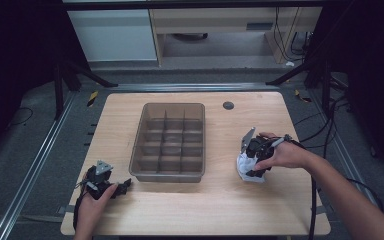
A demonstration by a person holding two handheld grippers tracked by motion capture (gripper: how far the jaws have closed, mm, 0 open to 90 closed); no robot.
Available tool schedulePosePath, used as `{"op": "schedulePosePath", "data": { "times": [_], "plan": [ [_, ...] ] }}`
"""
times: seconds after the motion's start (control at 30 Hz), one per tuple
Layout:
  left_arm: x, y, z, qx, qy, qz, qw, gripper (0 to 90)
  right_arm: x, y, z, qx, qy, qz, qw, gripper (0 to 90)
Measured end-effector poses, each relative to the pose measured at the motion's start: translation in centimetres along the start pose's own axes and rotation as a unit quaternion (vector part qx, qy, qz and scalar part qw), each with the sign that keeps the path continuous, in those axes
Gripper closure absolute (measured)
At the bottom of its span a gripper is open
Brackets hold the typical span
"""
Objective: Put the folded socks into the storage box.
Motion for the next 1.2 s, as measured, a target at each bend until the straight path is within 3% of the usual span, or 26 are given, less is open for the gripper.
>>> {"op": "schedulePosePath", "data": {
  "times": [0.2, 0.4, 0.6, 0.7, 0.93, 1.03, 1.2],
  "plan": [
    [0.0, 0.0, 0.0, 0.000, 0.001, 0.000, 1.0000, 0.0, 0.0, -0.8, -0.4, 0.002, -0.005, 0.006, 1.0000, 8.4],
    [0.0, 0.0, 0.0, 0.000, 0.000, 0.000, 1.0000, 0.0, 0.5, -0.4, -0.4, -0.003, -0.001, 0.004, 1.0000, 12.3],
    [0.0, 0.0, 0.0, 0.000, 0.000, 0.000, 1.0000, 0.0, 1.6, -0.3, -0.3, -0.003, 0.016, 0.000, 0.9999, 6.4],
    [0.0, 0.0, 0.0, 0.000, 0.000, 0.000, 1.0000, 0.0, 1.9, -0.5, -0.3, 0.008, 0.011, -0.009, 0.9999, 6.5],
    [0.0, 0.0, 0.0, 0.000, 0.000, 0.000, 1.0000, 0.0, 2.9, -1.4, -0.3, 0.006, 0.026, -0.026, 0.9993, 2.9],
    [0.0, 0.0, 0.0, 0.000, 0.000, 0.000, 1.0000, 0.0, 3.2, -2.1, -0.6, 0.014, 0.039, -0.021, 0.9989, 2.7],
    [0.0, 0.0, 0.0, 0.000, 0.001, 0.000, 1.0000, 0.0, 3.1, -2.6, -0.8, 0.018, 0.030, -0.024, 0.9991, 2.6]
  ]
}}
Point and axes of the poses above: each handheld gripper's, and its own axes: y roughly backward along the jaws, z roughly out of its top, x roughly to its left, the point moved 1 cm from there along -y, roughly forward along the jaws, and after that the axes turned 13 degrees about z, right-handed, at the moved point
